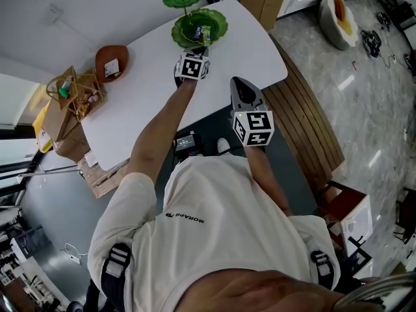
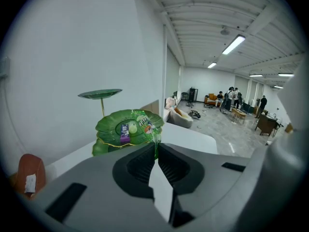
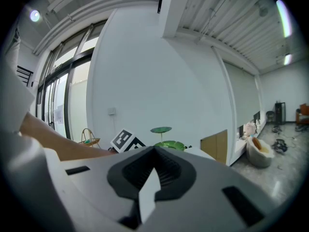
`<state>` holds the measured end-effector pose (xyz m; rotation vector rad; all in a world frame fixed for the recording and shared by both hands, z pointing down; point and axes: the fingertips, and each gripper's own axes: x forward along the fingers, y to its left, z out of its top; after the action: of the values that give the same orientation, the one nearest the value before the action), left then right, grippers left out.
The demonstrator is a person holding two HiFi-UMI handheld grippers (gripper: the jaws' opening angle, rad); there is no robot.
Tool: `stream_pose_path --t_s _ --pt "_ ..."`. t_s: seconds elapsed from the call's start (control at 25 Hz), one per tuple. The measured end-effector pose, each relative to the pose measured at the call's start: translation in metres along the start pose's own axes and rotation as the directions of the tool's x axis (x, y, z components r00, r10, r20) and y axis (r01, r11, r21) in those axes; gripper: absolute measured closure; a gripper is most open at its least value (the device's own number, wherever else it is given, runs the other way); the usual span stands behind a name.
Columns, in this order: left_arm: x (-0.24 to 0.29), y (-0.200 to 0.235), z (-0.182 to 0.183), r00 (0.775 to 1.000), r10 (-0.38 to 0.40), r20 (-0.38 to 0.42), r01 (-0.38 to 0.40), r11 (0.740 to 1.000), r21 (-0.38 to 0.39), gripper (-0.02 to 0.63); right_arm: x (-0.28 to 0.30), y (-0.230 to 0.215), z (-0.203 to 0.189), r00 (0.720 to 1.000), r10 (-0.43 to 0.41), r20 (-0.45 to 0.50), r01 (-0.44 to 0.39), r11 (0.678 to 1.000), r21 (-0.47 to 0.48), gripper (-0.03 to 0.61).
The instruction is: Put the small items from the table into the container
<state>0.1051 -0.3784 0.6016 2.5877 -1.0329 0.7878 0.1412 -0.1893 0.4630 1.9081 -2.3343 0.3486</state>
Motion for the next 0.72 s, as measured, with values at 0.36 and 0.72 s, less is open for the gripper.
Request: stream_pose_path --t_s 0.36,0.72 --pt "0.024 -0.005 -0.003 0.998 -0.027 -0.051 0.026 1.0 -0.012 0.591 0.002 -0.007 -0.002 1.0 -0.004 -0.011 0.004 1.0 0.003 0.571" --pt "0.041 0.001 0.007 0.997 -0.034 -0.066 0.033 0.999 -0.02 0.589 0.003 -0.014 -0.006 1.0 -0.007 -0.019 0.008 1.0 0.007 0.571"
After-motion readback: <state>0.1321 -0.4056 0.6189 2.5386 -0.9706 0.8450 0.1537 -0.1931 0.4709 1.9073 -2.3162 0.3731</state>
